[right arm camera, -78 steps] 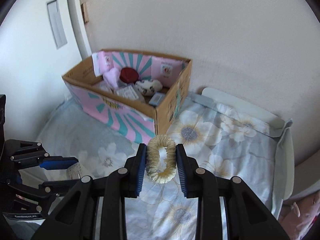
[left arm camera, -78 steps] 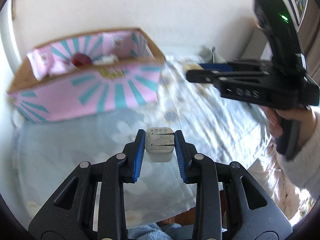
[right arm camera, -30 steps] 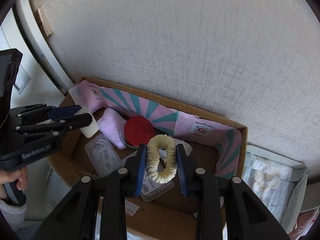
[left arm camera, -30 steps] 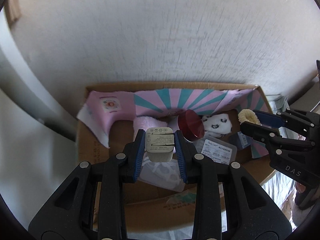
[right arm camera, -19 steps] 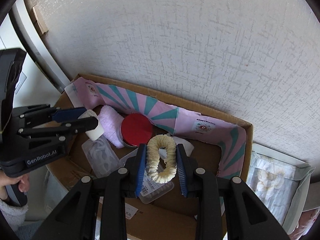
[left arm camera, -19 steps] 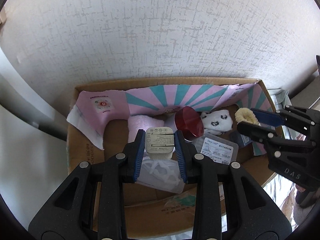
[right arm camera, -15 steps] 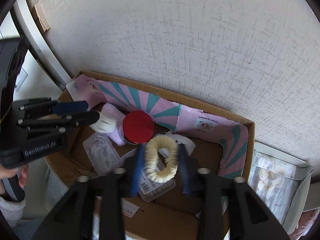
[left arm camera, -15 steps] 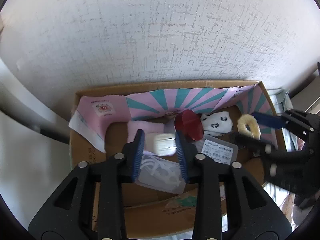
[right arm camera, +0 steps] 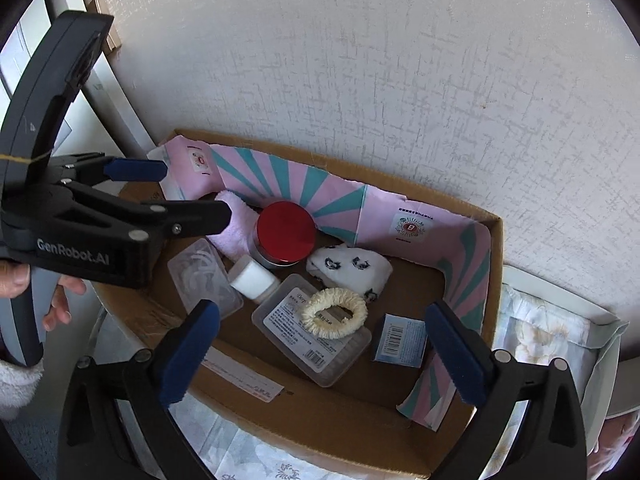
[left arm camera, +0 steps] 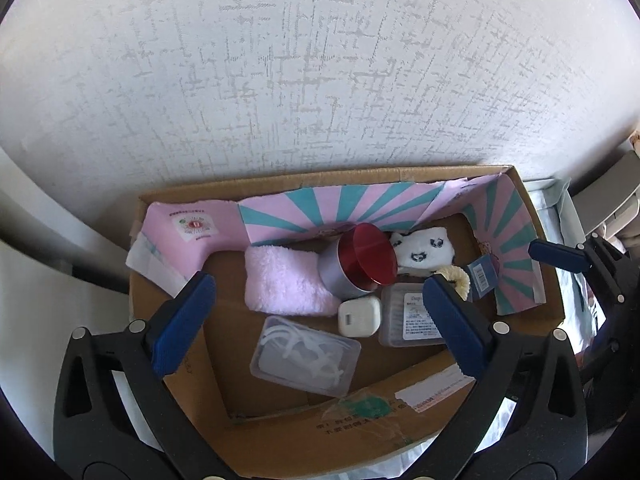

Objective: Organize objects

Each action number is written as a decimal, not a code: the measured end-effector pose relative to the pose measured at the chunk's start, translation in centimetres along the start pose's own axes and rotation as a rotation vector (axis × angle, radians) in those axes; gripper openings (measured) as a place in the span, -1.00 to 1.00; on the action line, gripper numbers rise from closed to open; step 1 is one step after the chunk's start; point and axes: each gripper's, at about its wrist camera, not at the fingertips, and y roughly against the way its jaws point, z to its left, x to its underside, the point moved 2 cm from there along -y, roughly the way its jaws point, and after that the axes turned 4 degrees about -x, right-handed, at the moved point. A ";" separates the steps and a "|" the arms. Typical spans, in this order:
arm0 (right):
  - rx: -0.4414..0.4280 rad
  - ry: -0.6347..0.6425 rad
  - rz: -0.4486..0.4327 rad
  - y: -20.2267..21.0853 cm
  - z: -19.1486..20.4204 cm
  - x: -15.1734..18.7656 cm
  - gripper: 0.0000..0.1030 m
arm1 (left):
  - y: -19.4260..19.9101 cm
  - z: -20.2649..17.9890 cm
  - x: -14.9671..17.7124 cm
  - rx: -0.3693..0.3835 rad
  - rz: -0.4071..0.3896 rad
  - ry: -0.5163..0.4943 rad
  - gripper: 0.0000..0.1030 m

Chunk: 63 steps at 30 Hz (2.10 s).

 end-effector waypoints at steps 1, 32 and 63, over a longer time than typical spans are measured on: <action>-0.001 0.002 0.003 0.0 0.1 0.0 0.99 | 0.5 0.3 0.1 0.004 0.000 0.006 1.00; 0.187 -0.251 -0.136 17.5 -3.0 6.8 0.99 | 18.7 -5.6 9.7 -0.164 -0.264 0.112 1.00; 0.260 -0.249 -0.128 18.7 -3.6 11.5 0.99 | 18.1 -8.0 13.1 -0.138 -0.268 0.116 1.00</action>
